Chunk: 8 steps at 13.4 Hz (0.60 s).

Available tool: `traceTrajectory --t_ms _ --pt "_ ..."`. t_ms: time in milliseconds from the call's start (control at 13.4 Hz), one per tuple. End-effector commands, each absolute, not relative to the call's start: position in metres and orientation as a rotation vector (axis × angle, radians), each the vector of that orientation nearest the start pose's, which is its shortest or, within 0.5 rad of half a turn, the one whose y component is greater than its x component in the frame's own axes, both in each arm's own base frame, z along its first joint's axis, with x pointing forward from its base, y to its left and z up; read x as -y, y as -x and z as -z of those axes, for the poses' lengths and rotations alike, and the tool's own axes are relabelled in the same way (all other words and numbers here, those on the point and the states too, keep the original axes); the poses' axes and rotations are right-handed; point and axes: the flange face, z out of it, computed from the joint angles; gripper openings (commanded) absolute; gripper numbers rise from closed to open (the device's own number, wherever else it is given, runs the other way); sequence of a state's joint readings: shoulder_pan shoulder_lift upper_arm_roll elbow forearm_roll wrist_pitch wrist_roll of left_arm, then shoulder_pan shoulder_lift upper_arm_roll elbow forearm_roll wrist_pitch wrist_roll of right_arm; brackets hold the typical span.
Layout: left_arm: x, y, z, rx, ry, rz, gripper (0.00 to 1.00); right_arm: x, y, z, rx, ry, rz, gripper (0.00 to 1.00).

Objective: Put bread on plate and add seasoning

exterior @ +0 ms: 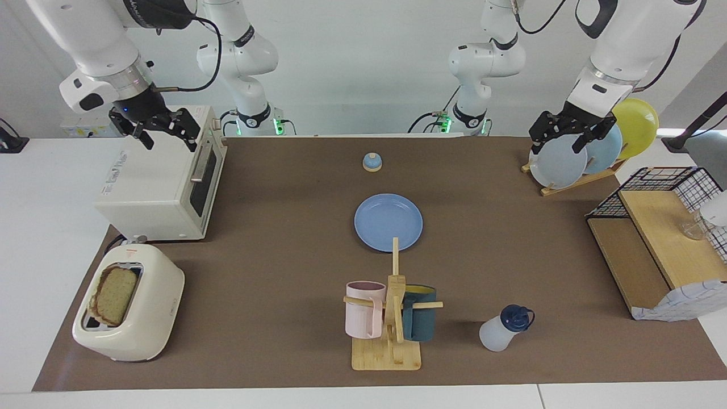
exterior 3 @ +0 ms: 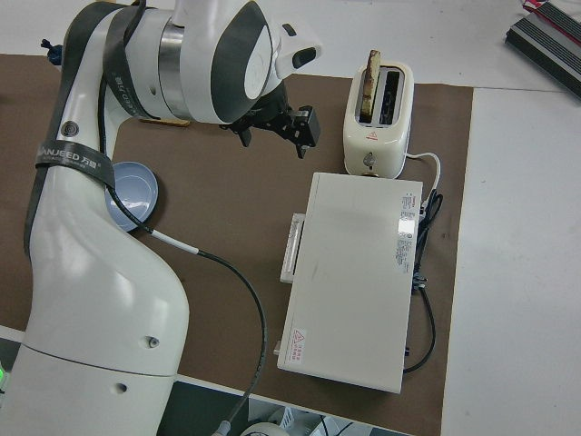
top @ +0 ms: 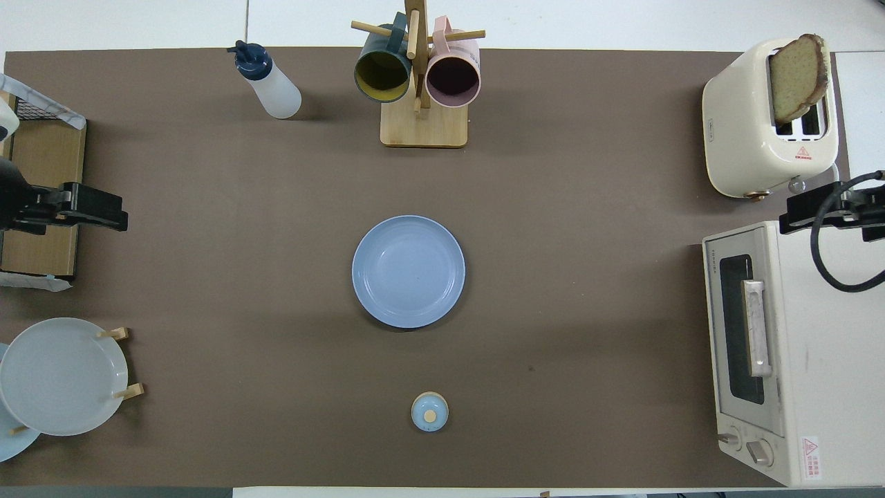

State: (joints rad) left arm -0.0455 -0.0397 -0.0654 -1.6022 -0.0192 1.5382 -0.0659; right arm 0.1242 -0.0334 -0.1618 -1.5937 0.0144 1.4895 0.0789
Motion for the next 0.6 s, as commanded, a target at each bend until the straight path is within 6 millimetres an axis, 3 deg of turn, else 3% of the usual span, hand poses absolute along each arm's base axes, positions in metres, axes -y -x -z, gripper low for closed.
traceTrajectory --t_ms 0,521 --pt "0.0621 -0.5290 -0.6301 -0.073 3.157 -0.017 1.00 0.0214 -0.5293 -0.6260 -0.179 3.101 -0.097 1.00" --pt "0.0681 -0.5290 -0.6340 -0.113 3.141 0.004 1.00 0.0214 -0.5293 -0.6253 -0.179 3.101 -0.100 1.00"
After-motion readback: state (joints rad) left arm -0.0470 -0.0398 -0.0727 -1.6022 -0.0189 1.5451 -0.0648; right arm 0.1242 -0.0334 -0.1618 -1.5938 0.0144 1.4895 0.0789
